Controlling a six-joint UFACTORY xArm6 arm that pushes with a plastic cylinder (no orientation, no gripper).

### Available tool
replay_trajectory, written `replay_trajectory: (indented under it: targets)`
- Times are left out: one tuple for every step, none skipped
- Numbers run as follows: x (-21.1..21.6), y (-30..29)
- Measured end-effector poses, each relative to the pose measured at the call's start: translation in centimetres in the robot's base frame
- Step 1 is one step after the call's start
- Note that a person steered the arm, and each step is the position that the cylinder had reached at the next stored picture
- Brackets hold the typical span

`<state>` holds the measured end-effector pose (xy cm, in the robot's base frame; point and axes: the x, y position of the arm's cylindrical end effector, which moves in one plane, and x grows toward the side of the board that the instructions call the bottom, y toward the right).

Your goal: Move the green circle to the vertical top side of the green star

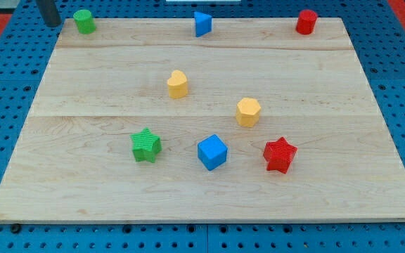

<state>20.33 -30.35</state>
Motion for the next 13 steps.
replay_trajectory:
  targets:
    - [-1.2, 1.7]
    - [-1.2, 2.2]
    - [-1.2, 4.6]
    - [-1.2, 7.8]
    - [-1.2, 9.7]
    - [-0.5, 10.0]
    - [1.3, 10.1]
    - [2.4, 12.2]
    - [2.6, 13.8]
    - [2.8, 14.5]
    - [3.7, 15.5]
    - [4.4, 16.9]
    - [4.7, 17.7]
